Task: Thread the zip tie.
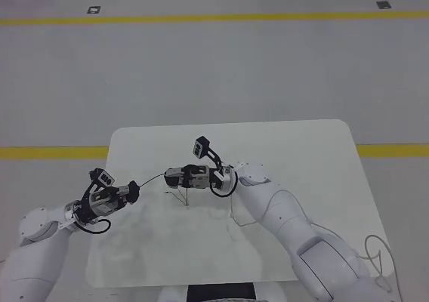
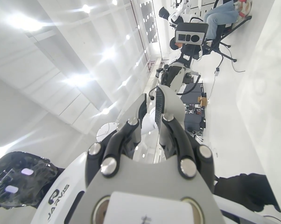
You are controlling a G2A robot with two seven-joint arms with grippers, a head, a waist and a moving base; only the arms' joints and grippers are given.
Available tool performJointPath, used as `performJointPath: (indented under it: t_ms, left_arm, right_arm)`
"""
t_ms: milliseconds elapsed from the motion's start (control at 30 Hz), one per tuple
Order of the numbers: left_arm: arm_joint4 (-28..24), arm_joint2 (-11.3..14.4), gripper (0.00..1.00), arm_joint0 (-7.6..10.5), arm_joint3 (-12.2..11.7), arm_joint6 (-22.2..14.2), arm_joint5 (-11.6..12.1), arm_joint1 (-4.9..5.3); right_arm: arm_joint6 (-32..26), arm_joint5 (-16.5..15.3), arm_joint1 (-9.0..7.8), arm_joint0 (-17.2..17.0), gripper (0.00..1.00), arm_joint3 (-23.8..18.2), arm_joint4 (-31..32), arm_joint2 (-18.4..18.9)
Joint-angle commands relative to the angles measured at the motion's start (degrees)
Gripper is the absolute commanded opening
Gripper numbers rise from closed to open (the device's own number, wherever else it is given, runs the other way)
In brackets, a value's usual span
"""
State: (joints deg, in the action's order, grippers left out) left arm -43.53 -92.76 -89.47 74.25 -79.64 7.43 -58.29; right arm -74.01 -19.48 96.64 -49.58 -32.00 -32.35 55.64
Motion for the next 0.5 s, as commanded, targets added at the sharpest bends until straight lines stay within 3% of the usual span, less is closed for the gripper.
performJointPath:
  t_ms: [0,133,233,467]
  left_arm:
    - [0.0,0.0,0.0,0.0,0.0,0.0,0.0,0.0]
    - [0.0,0.0,0.0,0.0,0.0,0.0,0.0,0.0]
    - [0.0,0.0,0.0,0.0,0.0,0.0,0.0,0.0]
    - [0.0,0.0,0.0,0.0,0.0,0.0,0.0,0.0]
  right_arm:
    - [-0.1,0.0,0.02,-0.1,0.11,0.0,0.0,0.1]
    - [-0.3,0.0,0.11,-0.1,0.08,0.0,0.1,0.3]
    - [-0.3,0.0,0.18,-0.1,0.0,0.1,0.2,0.4]
    - [0.0,0.0,0.26,-0.2,0.0,-0.2,0.9,0.7]
